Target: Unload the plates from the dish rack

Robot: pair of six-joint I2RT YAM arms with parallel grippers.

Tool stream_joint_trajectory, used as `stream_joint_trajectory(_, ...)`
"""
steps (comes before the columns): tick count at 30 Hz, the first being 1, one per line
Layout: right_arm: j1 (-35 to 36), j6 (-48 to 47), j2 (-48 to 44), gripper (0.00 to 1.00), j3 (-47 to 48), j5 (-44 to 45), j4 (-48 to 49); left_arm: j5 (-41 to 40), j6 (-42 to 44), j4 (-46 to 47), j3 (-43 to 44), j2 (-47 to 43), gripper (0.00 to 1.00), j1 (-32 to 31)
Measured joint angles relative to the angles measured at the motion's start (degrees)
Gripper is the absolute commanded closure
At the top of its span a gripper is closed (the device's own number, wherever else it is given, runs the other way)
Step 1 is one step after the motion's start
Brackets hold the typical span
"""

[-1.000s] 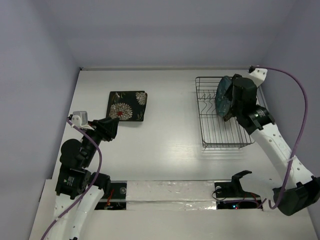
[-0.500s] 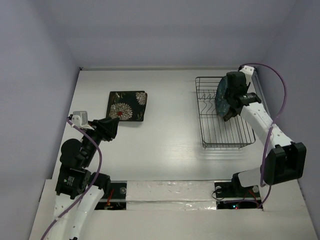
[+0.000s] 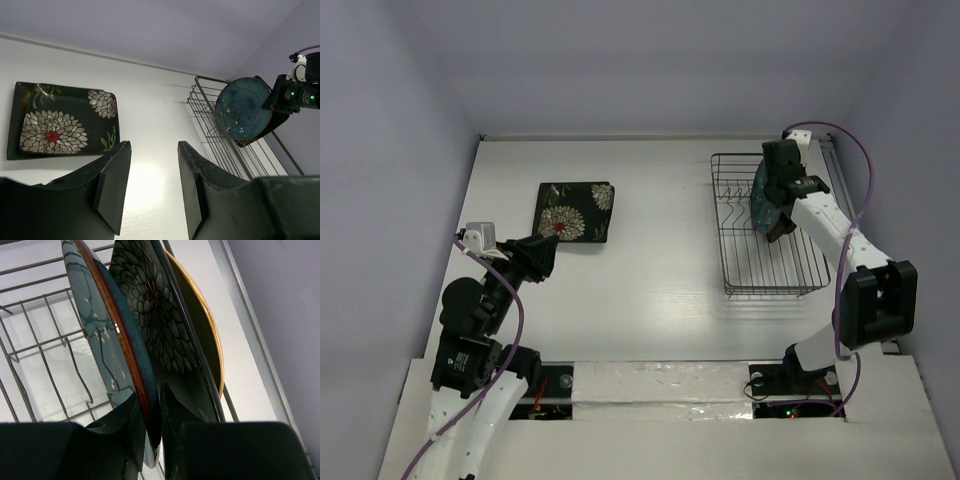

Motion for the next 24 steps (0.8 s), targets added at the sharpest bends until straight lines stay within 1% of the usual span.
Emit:
stream_joint_trajectory(5,0.8,-1.9,-0.2,1.0,1.2,0.1,-2.1,0.0,0.0,0.0,0.0,0.0,0.61,0.0)
stream_joint_trajectory(8,2.0,-3.0,-1.0,1.0,3.5,1.5,-6.2,0.1,0.0,0.0,0.0,0.0,0.61,0.0)
stream_joint_trajectory(11,3.2,-4.4,-3.1,1.0,6.1,3.2,-9.9,0.1,0.0,0.0,0.0,0.0,0.61,0.0)
stream_joint_trajectory(16,3.8,-5.6,-8.1,1.0,10.2,5.0,-13.1,0.2,0.0,0.0,0.0,0.0,0.61,0.0)
stream_joint_trajectory(20,6.1,-4.7,-14.2,1.0,10.9,1.0,-13.0,0.2,0.0,0.0,-0.3,0.0,0.61,0.0)
stream_joint_trajectory(24,10.2,-2.4,-22.2,1.0,8.2,-9.2,-10.3,0.2,0.0,0.0,-0.3,0.0,0.61,0.0)
